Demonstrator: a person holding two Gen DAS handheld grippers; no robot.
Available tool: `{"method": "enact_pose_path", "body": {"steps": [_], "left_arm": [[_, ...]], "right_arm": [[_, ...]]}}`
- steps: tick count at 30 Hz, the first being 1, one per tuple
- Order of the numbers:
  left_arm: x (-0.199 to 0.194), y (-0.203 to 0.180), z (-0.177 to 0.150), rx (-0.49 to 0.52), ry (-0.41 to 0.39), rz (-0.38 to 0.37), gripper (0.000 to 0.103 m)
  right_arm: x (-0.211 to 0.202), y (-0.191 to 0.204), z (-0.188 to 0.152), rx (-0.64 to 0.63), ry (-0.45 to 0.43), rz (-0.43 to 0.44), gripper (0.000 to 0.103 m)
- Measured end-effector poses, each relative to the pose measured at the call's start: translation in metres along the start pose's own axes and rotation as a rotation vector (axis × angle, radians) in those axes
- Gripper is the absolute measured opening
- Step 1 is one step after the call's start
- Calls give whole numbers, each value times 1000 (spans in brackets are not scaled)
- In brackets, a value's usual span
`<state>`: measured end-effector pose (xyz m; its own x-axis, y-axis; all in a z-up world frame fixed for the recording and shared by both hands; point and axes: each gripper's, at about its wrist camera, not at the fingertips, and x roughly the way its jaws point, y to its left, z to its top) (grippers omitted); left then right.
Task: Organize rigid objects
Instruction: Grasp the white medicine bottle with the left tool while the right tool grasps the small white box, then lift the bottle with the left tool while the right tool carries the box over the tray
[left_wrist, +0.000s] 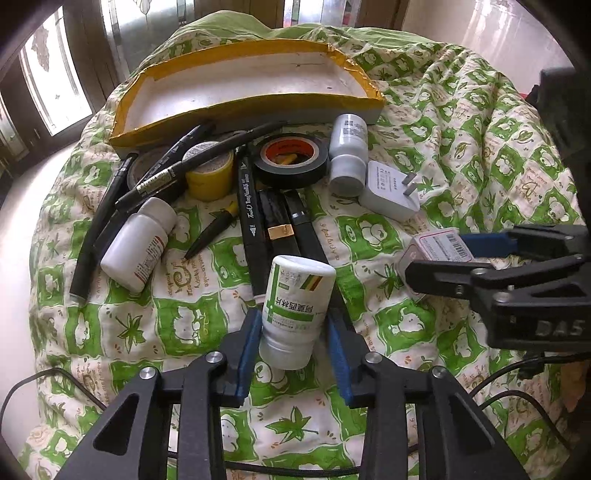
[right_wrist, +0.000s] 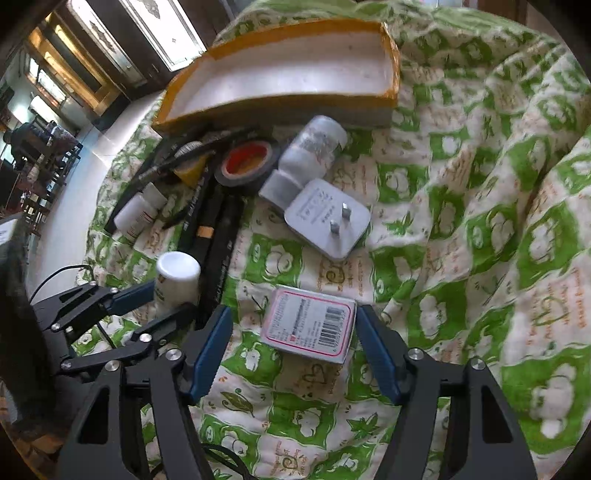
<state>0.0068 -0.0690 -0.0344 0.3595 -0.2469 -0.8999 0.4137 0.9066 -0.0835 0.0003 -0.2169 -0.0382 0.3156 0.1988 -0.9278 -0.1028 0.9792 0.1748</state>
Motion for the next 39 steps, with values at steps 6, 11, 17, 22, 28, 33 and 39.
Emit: {"method": "enact_pose_path", "body": {"steps": [6, 11, 17, 22, 28, 33, 39], "left_arm": [[-1, 3, 1, -15, 7, 8, 37], [3, 1, 2, -10, 24, 21, 37], [-1, 0, 2, -10, -7, 26, 35], [-11, 5, 0, -32, -52, -4, 35], [-24, 14, -4, -76, -110, -55, 35], [-27, 17, -6, -93, -130, -68, 35], [-29, 17, -2, -109, -134, -64, 35]], "right_arm": [[11, -2, 0, 10, 31, 8, 54], [16, -2, -1, 8, 45, -1, 53], [13, -3, 0, 31, 14, 35, 51], [2, -8, 1, 36, -25, 61, 51], [-7, -7, 1, 30, -69, 68, 51], [-14, -7, 1, 13, -101, 70, 51], [-19, -3, 0, -7, -134, 69, 51]]}}
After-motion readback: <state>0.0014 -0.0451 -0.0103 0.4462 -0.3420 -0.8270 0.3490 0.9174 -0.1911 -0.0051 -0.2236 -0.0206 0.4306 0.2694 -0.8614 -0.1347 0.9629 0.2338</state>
